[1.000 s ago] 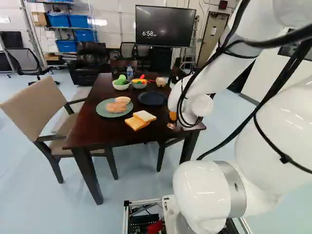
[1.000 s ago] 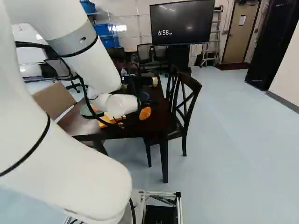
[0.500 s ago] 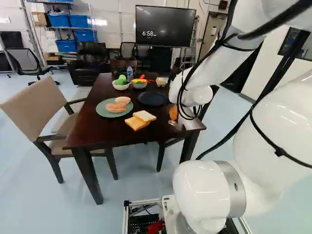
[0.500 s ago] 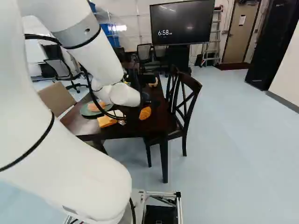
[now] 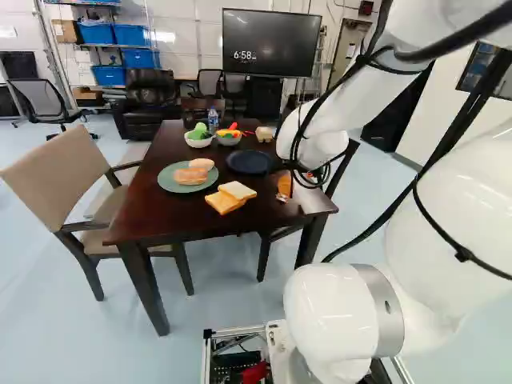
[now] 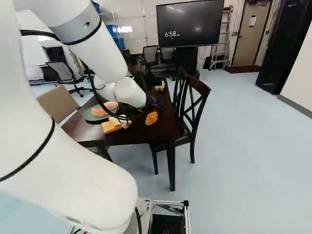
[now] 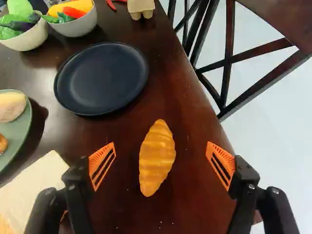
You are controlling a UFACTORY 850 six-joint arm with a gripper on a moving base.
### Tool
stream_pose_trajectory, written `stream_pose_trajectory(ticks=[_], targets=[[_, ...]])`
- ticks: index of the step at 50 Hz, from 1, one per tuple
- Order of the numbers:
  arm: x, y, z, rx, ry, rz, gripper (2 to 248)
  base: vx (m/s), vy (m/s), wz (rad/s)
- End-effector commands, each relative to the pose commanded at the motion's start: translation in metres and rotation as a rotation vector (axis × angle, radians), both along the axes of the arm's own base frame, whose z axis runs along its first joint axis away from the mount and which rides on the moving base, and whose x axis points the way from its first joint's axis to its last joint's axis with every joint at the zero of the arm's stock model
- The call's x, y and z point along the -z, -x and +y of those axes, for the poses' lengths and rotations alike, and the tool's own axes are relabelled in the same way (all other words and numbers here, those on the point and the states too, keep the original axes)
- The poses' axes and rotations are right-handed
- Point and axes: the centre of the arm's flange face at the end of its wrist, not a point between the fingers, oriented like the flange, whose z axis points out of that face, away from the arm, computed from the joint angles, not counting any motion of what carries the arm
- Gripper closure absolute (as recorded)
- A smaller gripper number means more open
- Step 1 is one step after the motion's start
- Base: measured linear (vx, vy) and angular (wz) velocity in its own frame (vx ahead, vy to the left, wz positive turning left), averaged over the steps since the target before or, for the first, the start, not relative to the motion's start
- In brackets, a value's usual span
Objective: Move the croissant to the empty plate
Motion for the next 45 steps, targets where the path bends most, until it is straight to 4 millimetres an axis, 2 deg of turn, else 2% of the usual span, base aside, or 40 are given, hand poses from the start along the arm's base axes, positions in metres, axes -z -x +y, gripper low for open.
stream_pose_trajectory(ticks=[45], targets=[[-0.036,-0.021,0.012,-0.039,-0.028,0.231,3,0.0,0.0,0.0]])
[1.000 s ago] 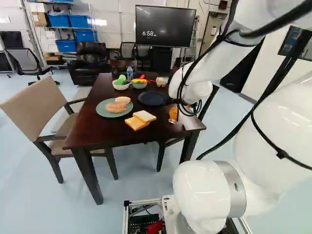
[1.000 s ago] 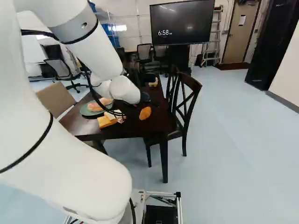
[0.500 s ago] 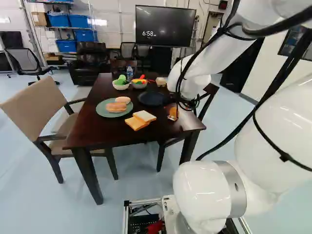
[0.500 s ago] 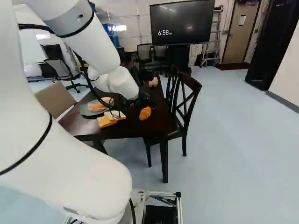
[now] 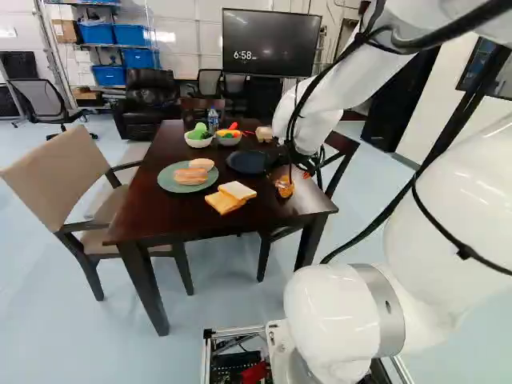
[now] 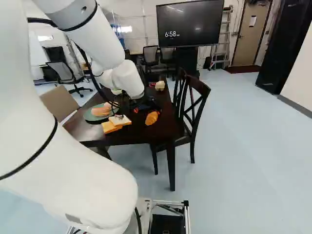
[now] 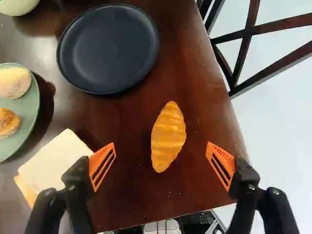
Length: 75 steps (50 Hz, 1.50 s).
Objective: Move the croissant to the empty plate
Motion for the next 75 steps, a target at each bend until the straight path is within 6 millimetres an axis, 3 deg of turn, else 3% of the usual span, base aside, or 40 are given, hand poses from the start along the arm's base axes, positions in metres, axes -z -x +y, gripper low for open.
stream_pose_trajectory(ticks=[41,61,75], targets=[[-0.043,-0.025,0.003,-0.016,-0.019,0.2,3,0.0,0.0,0.0],[-0.041,-0.052,0.004,-0.024,-0.031,0.348,3,0.0,0.0,0.0],[-0.024,-0.07,0.004,-0.026,-0.036,0.422,3,0.0,0.0,0.0]])
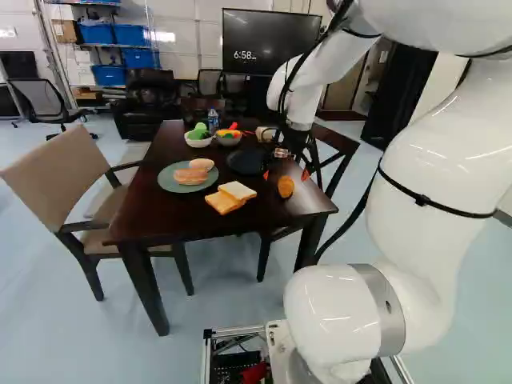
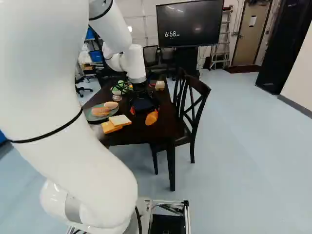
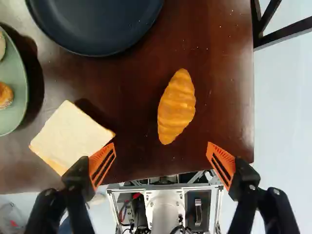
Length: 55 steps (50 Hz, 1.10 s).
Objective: Move the croissant to the empty plate
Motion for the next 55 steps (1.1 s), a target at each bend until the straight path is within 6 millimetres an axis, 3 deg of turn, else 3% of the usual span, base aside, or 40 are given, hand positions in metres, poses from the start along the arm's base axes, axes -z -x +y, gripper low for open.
stream_pose_trajectory(ticks=[23,36,55], targets=[[0.034,-0.023,-0.001,0.011,-0.011,0.033,3,0.0,0.0,0.0],[0.053,-0.039,-0.014,0.036,-0.011,0.045,3,0.0,0.0,0.0],[0.053,-0.05,-0.034,0.073,-0.009,0.015,3,0.0,0.0,0.0]])
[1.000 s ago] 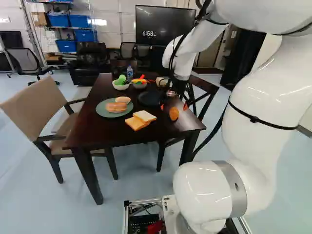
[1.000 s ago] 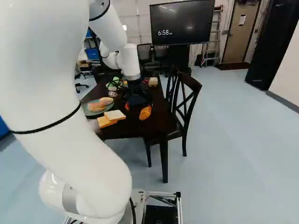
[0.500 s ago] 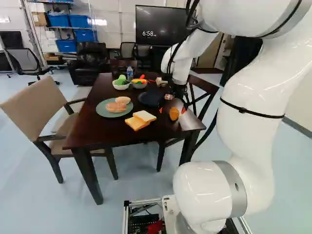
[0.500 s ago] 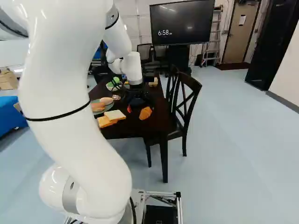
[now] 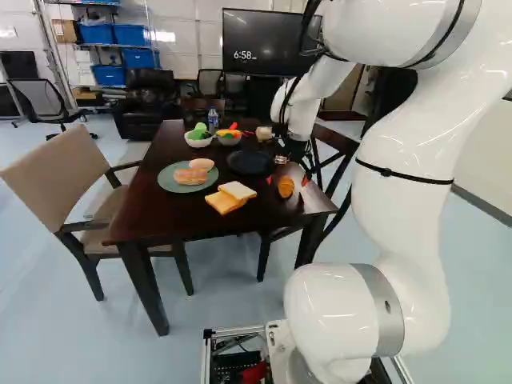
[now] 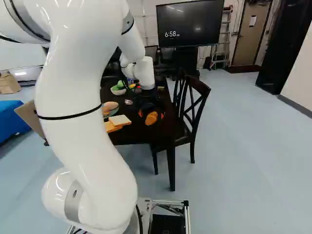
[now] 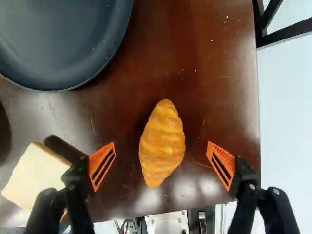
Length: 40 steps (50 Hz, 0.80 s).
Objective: Move the croissant to the empty plate
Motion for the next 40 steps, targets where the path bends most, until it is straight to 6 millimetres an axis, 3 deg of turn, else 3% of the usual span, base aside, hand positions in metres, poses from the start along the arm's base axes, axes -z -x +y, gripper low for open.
stream_pose_trajectory(ticks=[18,23,24,28,29,33,34,39,40], targets=[[0.0,0.0,0.0,0.0,0.0,0.0,3,0.0,0.0,0.0],[0.0,0.0,0.0,0.0,0.0,0.0,10,0.0,0.0,0.0],[0.0,0.0,0.0,0.0,0.0,0.0,23,0.0,0.0,0.0],[0.0,0.0,0.0,0.0,0.0,0.0,23,0.0,0.0,0.0],[0.0,0.0,0.0,0.0,0.0,0.0,35,0.0,0.0,0.0],[0.0,0.0,0.0,0.0,0.0,0.0,35,0.0,0.0,0.0],[0.0,0.0,0.0,0.0,0.0,0.0,47,0.0,0.0,0.0],[0.0,0.0,0.0,0.0,0.0,0.0,47,0.0,0.0,0.0],[0.0,0.0,0.0,0.0,0.0,0.0,59,0.0,0.0,0.0]])
